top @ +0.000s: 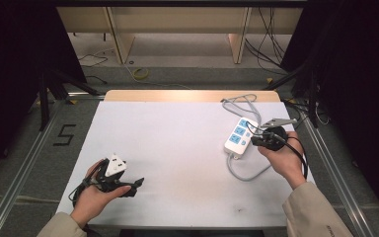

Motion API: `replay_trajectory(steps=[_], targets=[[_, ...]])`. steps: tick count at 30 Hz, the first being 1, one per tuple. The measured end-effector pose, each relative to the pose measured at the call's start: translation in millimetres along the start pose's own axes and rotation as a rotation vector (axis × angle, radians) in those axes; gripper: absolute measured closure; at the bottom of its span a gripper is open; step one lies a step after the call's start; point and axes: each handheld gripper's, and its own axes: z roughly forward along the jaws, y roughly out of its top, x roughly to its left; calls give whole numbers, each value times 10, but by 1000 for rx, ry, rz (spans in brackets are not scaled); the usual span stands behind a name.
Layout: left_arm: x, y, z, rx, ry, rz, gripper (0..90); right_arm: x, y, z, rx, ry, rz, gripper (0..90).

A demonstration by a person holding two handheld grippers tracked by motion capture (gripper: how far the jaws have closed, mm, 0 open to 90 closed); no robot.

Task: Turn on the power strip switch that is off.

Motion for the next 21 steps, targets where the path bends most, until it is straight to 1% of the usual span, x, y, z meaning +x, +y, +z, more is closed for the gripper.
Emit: replay_trajectory(steps=[21], targets=[[-3,1,2,3,-3,4,147,-24,65,63,18,-7,0,900]])
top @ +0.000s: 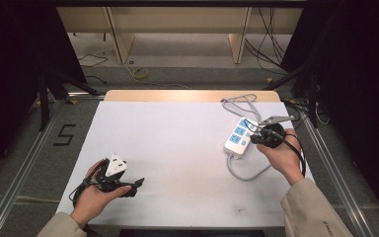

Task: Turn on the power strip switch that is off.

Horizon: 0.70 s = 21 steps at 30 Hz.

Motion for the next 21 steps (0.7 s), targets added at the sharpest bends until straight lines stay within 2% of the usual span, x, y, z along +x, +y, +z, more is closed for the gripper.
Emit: replay_trajectory(steps=[21], targets=[[-1,2,1,0,-2,-2,148,-47,70,102,19,-16,16,900]])
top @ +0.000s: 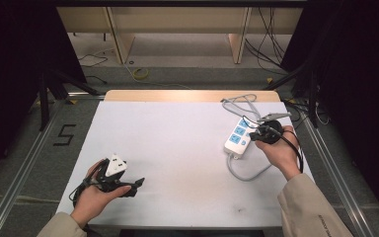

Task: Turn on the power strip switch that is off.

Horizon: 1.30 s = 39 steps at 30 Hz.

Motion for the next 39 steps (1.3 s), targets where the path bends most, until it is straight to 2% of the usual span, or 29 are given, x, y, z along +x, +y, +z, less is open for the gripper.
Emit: replay_trajectory(steps=[39], targets=[[-2,-1,4,-2,-1,3,150,-69,69,263,57,-3,-15,900]])
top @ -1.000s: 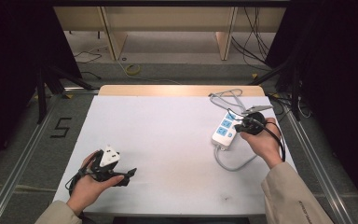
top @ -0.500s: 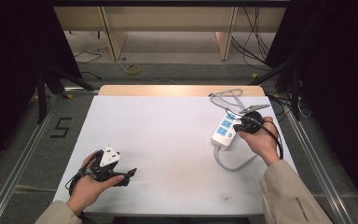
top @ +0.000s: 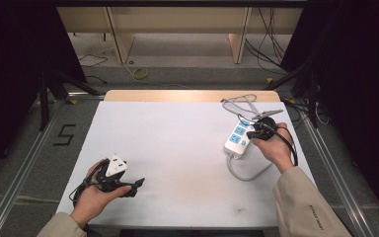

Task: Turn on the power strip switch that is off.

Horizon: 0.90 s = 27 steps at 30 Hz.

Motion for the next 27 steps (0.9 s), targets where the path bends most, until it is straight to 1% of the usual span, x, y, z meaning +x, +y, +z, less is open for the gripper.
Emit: replay_trajectory(steps=[6,27], targets=[[0,0,0,2,-1,0,150,-7,18,16,3,-2,-1,900],[0,-1,3,5,-1,6,150,-3,31,158,39,-1,-5,900]])
